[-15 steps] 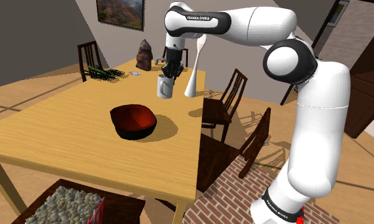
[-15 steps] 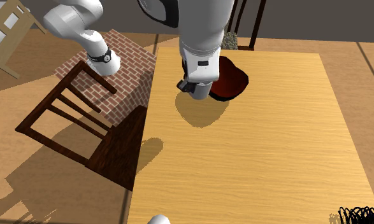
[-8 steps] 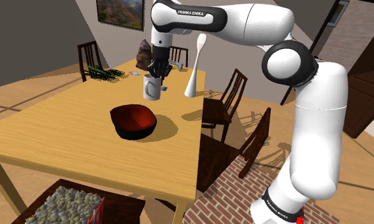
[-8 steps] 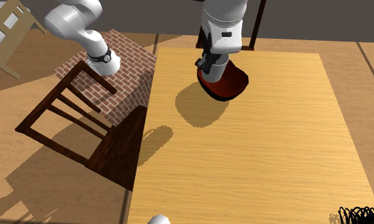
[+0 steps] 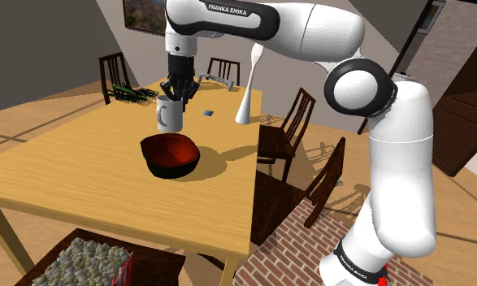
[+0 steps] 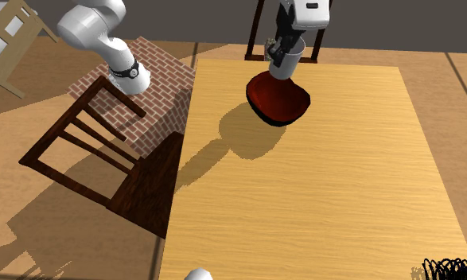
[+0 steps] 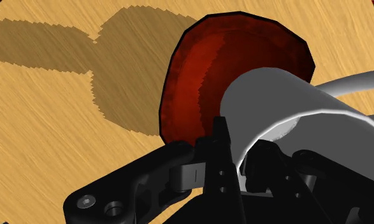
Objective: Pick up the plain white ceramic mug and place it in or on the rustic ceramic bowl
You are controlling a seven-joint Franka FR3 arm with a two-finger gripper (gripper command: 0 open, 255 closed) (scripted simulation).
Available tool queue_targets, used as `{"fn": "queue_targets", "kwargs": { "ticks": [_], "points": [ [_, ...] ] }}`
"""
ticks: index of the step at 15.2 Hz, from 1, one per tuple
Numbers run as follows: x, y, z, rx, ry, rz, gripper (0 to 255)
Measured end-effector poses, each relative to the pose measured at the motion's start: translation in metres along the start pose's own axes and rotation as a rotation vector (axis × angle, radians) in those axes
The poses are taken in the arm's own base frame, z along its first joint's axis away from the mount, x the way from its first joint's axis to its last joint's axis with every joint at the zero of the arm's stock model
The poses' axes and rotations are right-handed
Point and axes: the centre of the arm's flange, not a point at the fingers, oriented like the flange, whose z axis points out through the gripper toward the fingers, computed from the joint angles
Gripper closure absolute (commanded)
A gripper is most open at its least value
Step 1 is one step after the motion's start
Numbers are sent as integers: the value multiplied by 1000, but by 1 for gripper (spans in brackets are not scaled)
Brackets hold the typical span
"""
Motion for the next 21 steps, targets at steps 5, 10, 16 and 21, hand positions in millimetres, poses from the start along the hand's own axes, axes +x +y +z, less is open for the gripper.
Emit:
{"fn": "queue_targets", "kwargs": {
  "ticks": [5, 10, 16, 21],
  "points": [
    [1, -5, 25, 0, -1, 1, 255],
    [3, -4, 49, 0, 0, 2, 255],
    [7, -3, 82, 0, -1, 1, 255],
    [6, -3, 91, 0, 0, 1, 255]
  ]
}}
